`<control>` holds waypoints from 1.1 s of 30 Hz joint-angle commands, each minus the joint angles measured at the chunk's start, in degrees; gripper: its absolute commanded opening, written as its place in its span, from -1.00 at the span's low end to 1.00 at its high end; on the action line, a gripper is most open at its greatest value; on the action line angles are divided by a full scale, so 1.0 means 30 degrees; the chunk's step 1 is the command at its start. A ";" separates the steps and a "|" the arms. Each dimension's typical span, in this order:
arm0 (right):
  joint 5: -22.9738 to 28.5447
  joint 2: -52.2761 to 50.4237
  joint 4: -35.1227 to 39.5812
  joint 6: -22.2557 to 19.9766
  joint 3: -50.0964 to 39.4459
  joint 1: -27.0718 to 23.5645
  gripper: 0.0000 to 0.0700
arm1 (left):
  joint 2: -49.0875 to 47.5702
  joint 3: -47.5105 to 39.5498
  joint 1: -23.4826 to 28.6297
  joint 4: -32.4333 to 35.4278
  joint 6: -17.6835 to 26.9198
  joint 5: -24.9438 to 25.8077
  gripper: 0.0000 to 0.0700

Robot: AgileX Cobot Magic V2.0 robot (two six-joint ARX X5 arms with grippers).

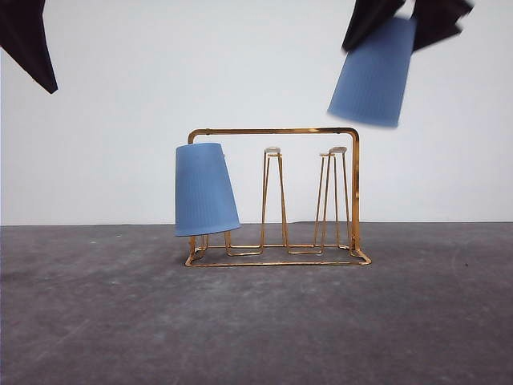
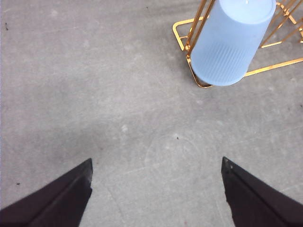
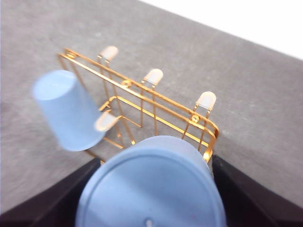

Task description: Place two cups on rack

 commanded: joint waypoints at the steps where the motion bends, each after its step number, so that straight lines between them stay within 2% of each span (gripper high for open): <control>1: 0.0005 0.1106 0.0755 -0.0085 0.0240 0.0124 0.14 | 0.0131 0.0124 -0.0036 0.0204 -0.0206 0.0036 0.46; 11: 0.0022 0.5763 0.2807 -0.0085 0.0240 0.0124 0.18 | 0.0131 0.0124 -0.0036 0.0197 -0.0279 0.0036 0.46; 15: -0.0007 0.6392 0.2974 -0.0076 0.0240 0.0124 0.76 | 0.0138 0.0124 -0.0036 0.0197 -0.0354 0.0036 0.46; 16: -0.0007 0.6413 0.2974 -0.0066 0.0240 0.0124 0.84 | 0.0132 0.0124 -0.0036 0.0197 -0.0354 0.0036 0.46; 19: -0.0204 0.6357 0.2769 0.0084 0.0339 0.0118 0.87 | 0.0138 0.0124 -0.0036 0.0203 -0.0348 0.0030 0.46; 24: -0.1227 0.4850 0.1327 0.0774 0.0503 -0.0240 0.87 | 0.0138 0.0124 0.0154 0.0235 -0.0255 -0.0297 0.46; 30: -0.0980 0.1153 -0.1898 0.0716 0.0336 -0.1101 0.87 | 0.0138 0.0124 0.1459 0.0717 0.0054 -0.0757 0.46; 33: -0.0531 -0.1118 -0.2515 0.0709 -0.0749 -0.1803 0.86 | 0.0132 0.0124 0.2211 0.0757 0.0115 -0.0750 0.46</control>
